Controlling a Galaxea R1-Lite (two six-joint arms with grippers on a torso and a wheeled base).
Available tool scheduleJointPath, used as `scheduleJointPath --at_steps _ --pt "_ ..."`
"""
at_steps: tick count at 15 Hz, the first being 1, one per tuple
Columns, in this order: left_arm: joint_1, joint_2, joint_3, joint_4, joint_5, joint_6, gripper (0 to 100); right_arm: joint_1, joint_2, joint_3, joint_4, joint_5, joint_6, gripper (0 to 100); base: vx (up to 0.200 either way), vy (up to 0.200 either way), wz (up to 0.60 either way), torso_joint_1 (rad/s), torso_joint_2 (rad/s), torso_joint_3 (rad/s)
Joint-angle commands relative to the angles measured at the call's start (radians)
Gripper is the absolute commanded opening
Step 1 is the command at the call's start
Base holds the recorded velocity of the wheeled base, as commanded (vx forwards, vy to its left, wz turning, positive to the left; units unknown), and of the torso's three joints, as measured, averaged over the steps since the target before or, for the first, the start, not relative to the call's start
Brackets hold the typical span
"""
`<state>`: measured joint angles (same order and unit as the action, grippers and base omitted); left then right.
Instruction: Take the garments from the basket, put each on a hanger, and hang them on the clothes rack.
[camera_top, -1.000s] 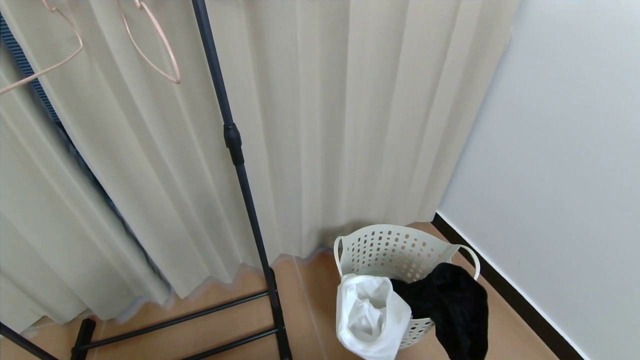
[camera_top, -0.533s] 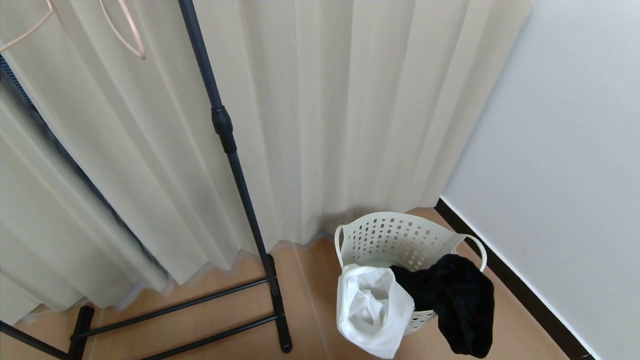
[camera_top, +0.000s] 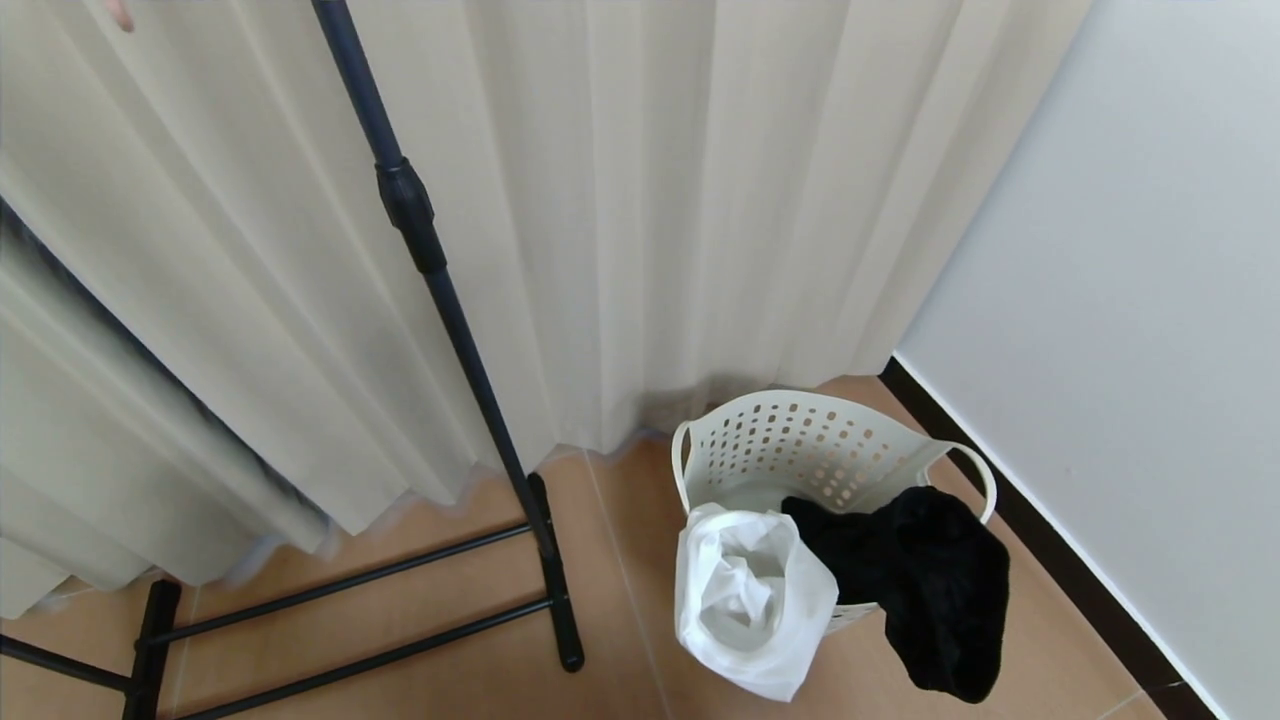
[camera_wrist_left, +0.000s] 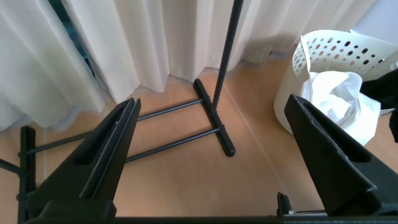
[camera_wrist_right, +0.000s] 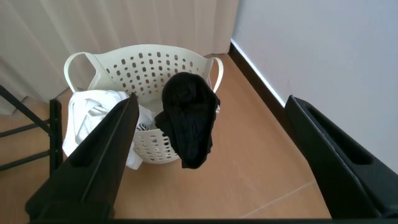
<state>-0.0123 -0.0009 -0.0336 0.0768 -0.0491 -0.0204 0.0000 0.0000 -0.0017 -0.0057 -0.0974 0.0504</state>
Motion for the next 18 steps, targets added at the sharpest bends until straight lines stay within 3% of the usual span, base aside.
scheduleJointPath --at_steps 1,18 --pt "0.0 0.001 0.0 0.0 0.0 -0.001 100 0.0 0.0 0.0 0.0 0.001 0.0 100 0.0 0.0 0.0 0.002 0.0 -0.203" --pt "0.0 0.001 -0.002 0.001 0.0 -0.018 100 0.0 0.0 -0.003 0.01 0.016 -0.018 100 0.0 0.0 0.0 0.003 0.0 -0.199"
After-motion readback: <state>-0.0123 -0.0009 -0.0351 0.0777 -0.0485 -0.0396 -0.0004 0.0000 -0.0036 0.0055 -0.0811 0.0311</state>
